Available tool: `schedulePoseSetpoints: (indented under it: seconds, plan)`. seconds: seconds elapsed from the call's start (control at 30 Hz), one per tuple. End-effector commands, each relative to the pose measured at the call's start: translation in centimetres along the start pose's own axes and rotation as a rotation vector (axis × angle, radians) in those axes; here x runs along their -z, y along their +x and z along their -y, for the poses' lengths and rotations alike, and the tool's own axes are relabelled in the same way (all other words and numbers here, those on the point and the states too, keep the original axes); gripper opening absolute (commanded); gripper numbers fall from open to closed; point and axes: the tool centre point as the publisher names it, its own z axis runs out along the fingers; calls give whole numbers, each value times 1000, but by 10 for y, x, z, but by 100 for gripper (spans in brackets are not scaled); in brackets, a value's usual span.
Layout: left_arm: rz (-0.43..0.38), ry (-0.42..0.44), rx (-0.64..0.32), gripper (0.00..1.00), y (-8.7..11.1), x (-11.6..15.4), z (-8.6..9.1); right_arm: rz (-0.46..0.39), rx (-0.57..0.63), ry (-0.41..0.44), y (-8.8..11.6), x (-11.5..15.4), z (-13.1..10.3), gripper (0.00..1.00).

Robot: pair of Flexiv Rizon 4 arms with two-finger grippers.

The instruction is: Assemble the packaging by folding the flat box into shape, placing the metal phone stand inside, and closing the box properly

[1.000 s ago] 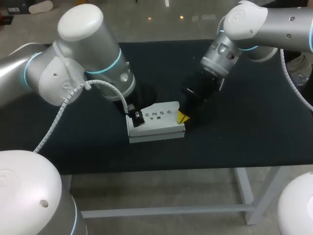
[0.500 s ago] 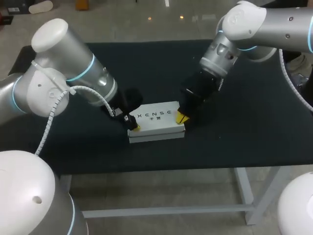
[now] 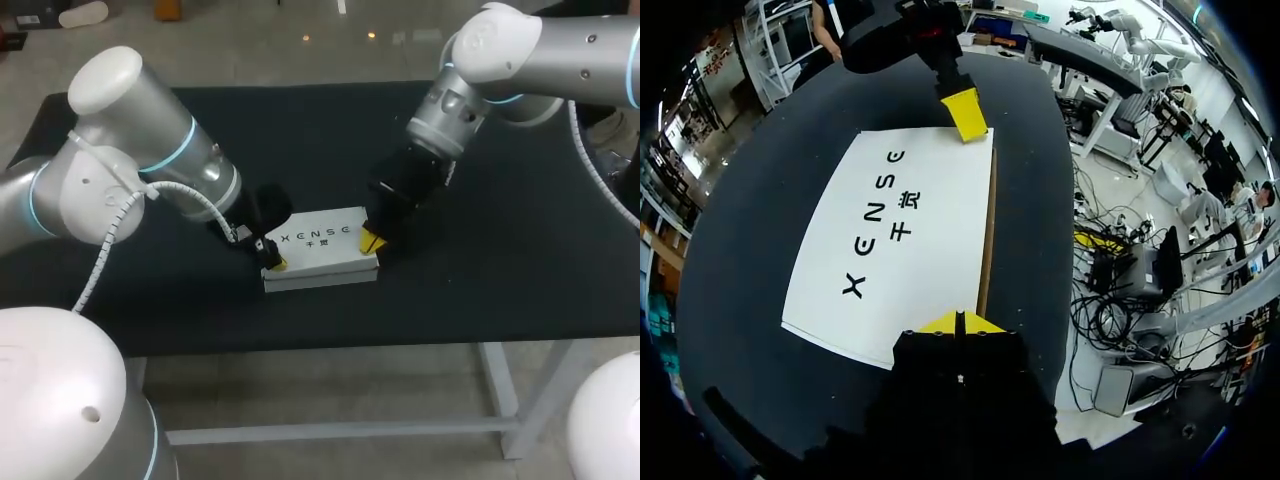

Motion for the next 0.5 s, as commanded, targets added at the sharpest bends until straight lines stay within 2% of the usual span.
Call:
schedulePoseSetpoints:
  seconds: [0.03, 0.5]
  plan:
    - [-4, -7, 3, 0, -2, -4, -1, 3, 3, 6, -3, -3, -6, 0]
    - [-19, -17, 26, 0, -4, -10, -6, -5, 9, -6, -14, -14, -11, 0]
